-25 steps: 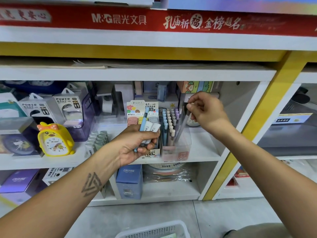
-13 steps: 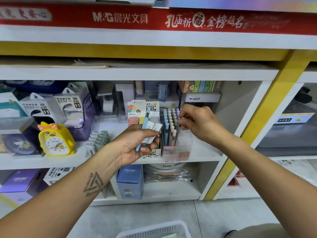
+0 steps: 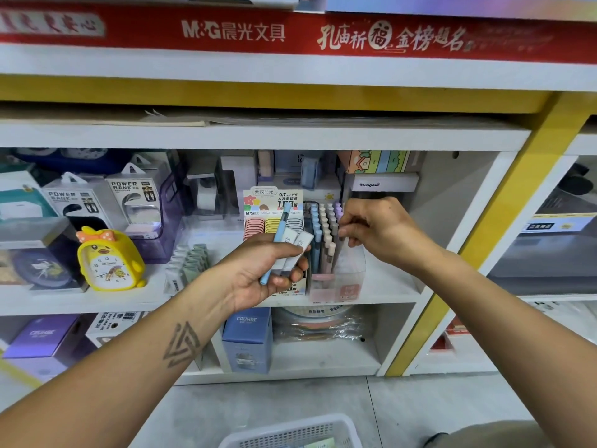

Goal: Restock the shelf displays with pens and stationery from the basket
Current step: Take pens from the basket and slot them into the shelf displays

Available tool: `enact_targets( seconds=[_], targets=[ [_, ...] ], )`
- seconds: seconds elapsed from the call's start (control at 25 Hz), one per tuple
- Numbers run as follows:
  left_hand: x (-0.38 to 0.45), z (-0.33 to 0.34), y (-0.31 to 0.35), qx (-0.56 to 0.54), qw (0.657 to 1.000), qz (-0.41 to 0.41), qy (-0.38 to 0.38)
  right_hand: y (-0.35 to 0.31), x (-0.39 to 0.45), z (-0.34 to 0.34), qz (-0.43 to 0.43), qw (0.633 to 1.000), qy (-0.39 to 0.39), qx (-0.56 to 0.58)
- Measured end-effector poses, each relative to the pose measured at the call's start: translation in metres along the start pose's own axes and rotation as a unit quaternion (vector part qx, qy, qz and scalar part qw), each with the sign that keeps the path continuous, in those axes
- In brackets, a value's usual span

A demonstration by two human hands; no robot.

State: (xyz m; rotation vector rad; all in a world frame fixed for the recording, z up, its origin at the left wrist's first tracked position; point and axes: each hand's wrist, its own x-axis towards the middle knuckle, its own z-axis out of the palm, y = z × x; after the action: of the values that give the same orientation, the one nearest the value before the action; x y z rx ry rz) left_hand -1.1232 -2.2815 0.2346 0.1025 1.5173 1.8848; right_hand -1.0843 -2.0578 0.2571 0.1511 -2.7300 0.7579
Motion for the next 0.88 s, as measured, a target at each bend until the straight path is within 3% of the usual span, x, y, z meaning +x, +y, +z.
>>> enact_targets(
  seconds=[0.28,0.48,0.6,0.72,0.88],
  targets=[
    [-0.002,0.000,0.000,0.006,1.000,0.012,-0.008,-0.002,-0.001,0.002,-0.001,1.000,-0.018,-0.016],
    [-0.007,0.001,0.001,0.014,0.999,0.021,-0.039,-0.005,0.000,0.011,-0.028,0.993,-0.016,-0.114],
    [-0.009,0.002,0.002,0.013,0.998,0.033,-0.058,-0.012,0.002,0.005,0.030,0.999,0.035,0.025],
    [-0.010,0.004,0.003,-0.002,0.997,0.049,-0.060,-0.025,0.001,0.004,0.089,0.971,-0.001,0.221],
    [-0.009,0.006,0.003,-0.025,0.996,0.043,-0.069,-0.036,0.002,0.014,0.112,0.951,-0.001,0.288]
  ],
)
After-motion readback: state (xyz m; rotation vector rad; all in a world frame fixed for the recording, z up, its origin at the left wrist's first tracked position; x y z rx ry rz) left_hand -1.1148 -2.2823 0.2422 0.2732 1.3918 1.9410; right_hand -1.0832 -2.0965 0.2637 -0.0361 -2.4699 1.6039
